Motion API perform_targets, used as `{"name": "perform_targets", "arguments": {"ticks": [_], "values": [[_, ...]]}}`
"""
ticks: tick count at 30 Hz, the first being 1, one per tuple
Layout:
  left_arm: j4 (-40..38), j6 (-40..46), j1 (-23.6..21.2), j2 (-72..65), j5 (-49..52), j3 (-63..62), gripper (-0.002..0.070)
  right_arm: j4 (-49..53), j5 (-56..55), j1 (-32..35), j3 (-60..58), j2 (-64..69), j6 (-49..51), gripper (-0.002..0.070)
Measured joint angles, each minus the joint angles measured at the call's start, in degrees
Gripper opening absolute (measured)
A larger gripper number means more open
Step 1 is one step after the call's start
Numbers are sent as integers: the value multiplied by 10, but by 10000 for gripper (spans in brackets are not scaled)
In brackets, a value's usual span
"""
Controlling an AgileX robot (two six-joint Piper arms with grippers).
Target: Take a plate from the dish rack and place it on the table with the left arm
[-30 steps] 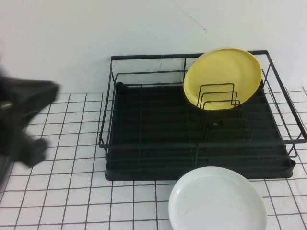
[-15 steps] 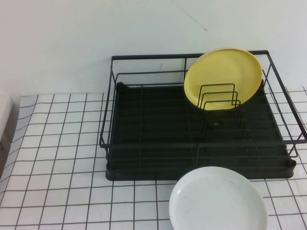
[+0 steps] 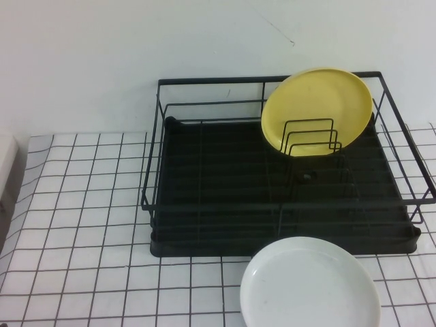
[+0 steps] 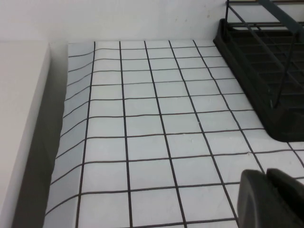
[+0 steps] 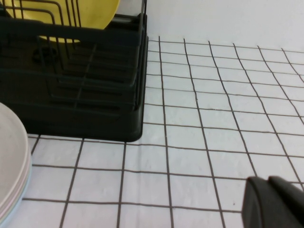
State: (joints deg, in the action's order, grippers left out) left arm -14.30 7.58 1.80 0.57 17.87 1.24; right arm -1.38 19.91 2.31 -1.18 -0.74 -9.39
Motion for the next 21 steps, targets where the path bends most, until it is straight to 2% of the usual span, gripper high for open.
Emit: {"name": "perform_targets", "arguments": {"ticks": [11, 16, 21], "values": [[7, 5, 0, 0, 2, -1, -2, 0, 0, 0, 0, 0, 0, -3], [61, -49, -4, 1, 3, -2, -2, 0, 0, 0, 0, 0, 0, -3], [74, -66, -5, 1, 3, -2, -2, 0, 0, 0, 0, 0, 0, -3]]}}
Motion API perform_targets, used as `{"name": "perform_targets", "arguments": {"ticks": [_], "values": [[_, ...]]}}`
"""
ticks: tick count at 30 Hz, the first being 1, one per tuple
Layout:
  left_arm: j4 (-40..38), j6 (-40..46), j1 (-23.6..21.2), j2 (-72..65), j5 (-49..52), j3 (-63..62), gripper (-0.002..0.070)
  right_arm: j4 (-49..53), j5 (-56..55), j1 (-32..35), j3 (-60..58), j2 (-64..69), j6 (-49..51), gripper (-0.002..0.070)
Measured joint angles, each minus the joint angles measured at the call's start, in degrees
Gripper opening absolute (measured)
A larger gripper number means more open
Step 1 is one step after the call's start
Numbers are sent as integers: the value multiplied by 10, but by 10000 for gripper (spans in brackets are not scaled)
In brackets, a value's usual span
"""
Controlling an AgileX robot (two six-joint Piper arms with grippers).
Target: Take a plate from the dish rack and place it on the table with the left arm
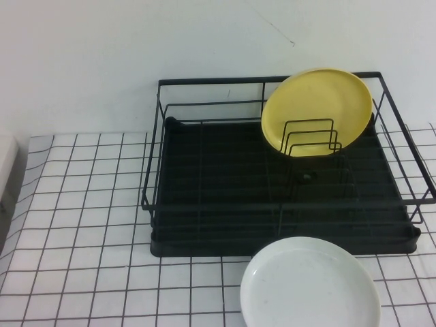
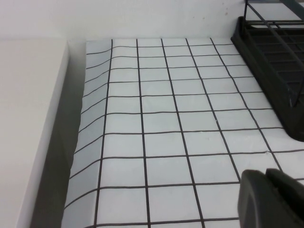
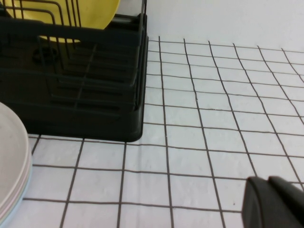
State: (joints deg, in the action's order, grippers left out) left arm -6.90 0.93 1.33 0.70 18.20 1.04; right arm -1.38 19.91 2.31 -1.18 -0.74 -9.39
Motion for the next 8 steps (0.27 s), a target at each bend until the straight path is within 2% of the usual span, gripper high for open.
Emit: {"name": "perform_targets", "arguments": {"ticks": [8], "values": [[2, -2, 0, 0, 1, 0, -2, 0, 0, 0, 0, 0, 0, -3]]}}
